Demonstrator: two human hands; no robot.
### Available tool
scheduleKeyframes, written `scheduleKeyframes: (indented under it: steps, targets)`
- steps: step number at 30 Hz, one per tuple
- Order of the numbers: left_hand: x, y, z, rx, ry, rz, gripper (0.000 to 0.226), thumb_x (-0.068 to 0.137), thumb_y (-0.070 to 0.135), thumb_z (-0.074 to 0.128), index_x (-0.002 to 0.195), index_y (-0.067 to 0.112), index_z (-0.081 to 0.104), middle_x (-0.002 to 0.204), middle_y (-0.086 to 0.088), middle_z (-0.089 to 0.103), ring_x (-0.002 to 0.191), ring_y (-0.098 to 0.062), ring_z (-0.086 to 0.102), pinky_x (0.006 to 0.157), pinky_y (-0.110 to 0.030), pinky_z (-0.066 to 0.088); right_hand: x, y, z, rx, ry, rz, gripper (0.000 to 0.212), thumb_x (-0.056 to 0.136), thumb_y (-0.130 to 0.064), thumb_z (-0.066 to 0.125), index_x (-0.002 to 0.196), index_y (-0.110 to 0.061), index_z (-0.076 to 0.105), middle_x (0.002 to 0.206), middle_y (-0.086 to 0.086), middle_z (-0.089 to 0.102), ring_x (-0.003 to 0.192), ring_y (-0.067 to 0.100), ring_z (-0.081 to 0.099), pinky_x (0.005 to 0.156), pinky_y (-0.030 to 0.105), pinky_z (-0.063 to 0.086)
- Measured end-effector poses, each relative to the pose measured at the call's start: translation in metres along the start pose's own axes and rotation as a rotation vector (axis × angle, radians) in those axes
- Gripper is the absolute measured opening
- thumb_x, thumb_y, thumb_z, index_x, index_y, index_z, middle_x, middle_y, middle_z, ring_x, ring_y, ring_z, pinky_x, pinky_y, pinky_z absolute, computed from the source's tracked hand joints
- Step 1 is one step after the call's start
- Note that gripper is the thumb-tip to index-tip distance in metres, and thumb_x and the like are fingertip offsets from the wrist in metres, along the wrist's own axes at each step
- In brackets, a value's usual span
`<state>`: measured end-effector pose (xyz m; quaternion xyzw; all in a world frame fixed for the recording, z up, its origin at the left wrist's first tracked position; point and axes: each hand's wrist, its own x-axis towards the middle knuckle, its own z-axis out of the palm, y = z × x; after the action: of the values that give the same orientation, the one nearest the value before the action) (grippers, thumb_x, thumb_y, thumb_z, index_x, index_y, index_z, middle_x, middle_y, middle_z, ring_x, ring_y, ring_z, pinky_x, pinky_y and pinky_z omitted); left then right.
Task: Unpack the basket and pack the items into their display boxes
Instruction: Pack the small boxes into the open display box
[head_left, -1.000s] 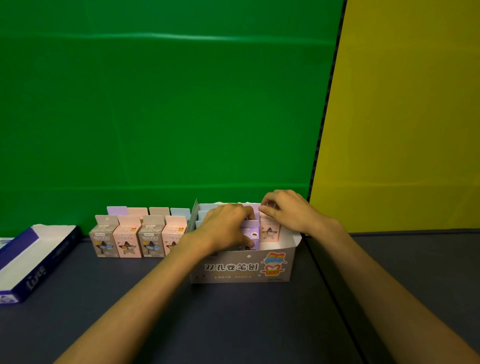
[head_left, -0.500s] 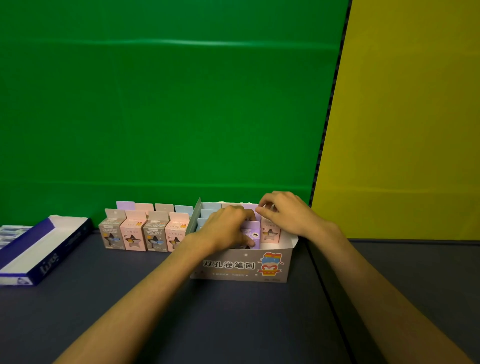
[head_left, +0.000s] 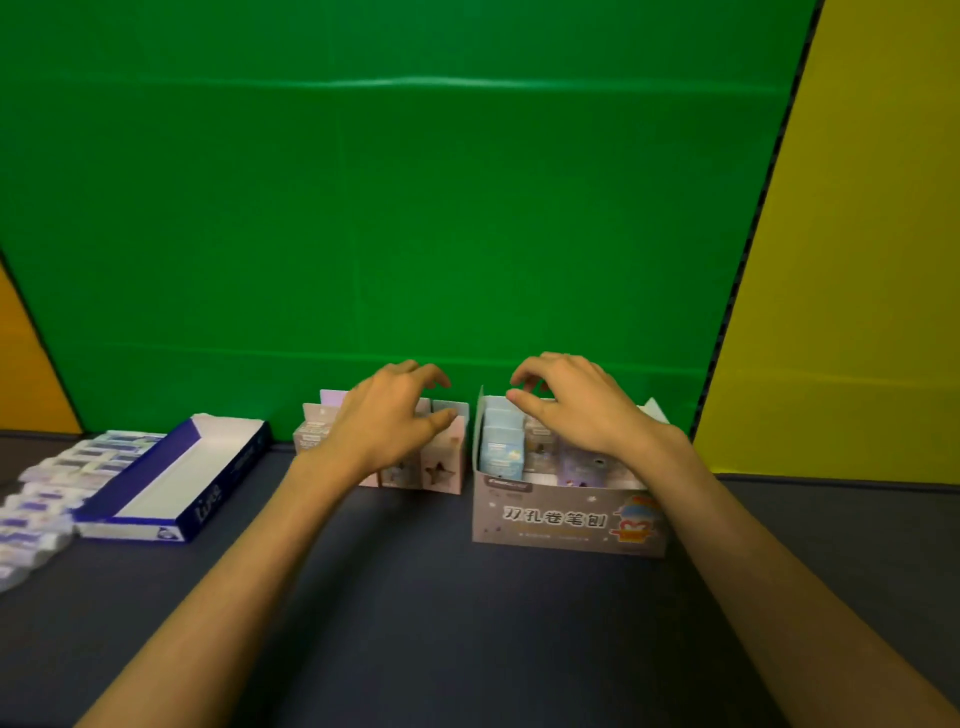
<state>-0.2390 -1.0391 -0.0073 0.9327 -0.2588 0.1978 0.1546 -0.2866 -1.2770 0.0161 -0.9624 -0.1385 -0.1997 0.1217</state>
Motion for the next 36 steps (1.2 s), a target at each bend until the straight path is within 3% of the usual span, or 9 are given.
scheduleKeyframes:
  steps: [3, 12, 22, 27, 31, 36]
  targets:
    - [-0.012, -0.038, -0.006, 0.071, -0.017, -0.02, 0.05, 0.087, 0.05, 0.061, 0.13, 0.027, 0.056, 0.123, -0.001, 0.058, 0.118, -0.025, 0.052, 0.091, -0.04, 0.045, 0.01, -0.03, 0.013, -0.025, -0.001, 0.007, 0.031, 0.097, -0.043, 0.056, 0.117, -0.022, 0.065, 0.112, -0.003, 0.067, 0.105, 0.019, 0.059, 0.09, 0.039, 0.048]
    - [-0.02, -0.11, 0.005, 0.216, -0.134, 0.037, 0.075, 0.079, 0.062, 0.067, 0.142, 0.029, 0.046, 0.141, 0.001, 0.043, 0.132, -0.022, 0.034, 0.106, -0.043, 0.033, 0.032, -0.088, 0.051, -0.289, -0.115, 0.127, 0.05, 0.089, -0.047, 0.061, 0.131, -0.021, 0.056, 0.121, 0.001, 0.065, 0.116, 0.024, 0.049, 0.098, 0.041, 0.039]
    - [-0.032, -0.117, 0.012, 0.238, -0.051, 0.206, 0.06, 0.074, 0.043, 0.079, 0.122, 0.02, 0.052, 0.128, -0.001, 0.05, 0.119, -0.022, 0.042, 0.101, -0.038, 0.035, 0.037, -0.097, 0.072, -0.5, -0.217, 0.159, 0.059, 0.078, -0.047, 0.076, 0.126, -0.016, 0.059, 0.122, 0.003, 0.058, 0.116, 0.024, 0.044, 0.096, 0.041, 0.038]
    - [-0.038, -0.113, -0.003, 0.109, -0.076, 0.194, 0.046, 0.077, 0.041, 0.077, 0.111, 0.023, 0.051, 0.116, 0.001, 0.061, 0.11, -0.022, 0.052, 0.1, -0.036, 0.033, 0.04, -0.099, 0.073, -0.528, -0.259, 0.155, 0.064, 0.071, -0.055, 0.08, 0.119, -0.019, 0.057, 0.116, 0.001, 0.059, 0.112, 0.023, 0.043, 0.092, 0.041, 0.033]
    - [-0.036, -0.116, -0.03, -0.043, -0.063, 0.128, 0.054, 0.071, 0.042, 0.084, 0.112, 0.025, 0.053, 0.108, 0.002, 0.067, 0.098, -0.023, 0.06, 0.08, -0.034, 0.042, 0.04, -0.104, 0.076, -0.502, -0.286, 0.16, 0.054, 0.073, -0.052, 0.081, 0.109, -0.021, 0.055, 0.093, -0.003, 0.058, 0.097, 0.02, 0.046, 0.084, 0.039, 0.027]
    - [-0.033, -0.117, -0.059, -0.397, 0.046, 0.051, 0.05, 0.067, 0.037, 0.088, 0.107, 0.029, 0.058, 0.099, 0.012, 0.068, 0.089, -0.013, 0.064, 0.077, -0.039, 0.054, 0.04, -0.105, 0.069, -0.384, -0.264, 0.172, 0.051, 0.071, -0.05, 0.081, 0.108, -0.025, 0.058, 0.097, -0.005, 0.065, 0.095, 0.021, 0.054, 0.081, 0.037, 0.025]
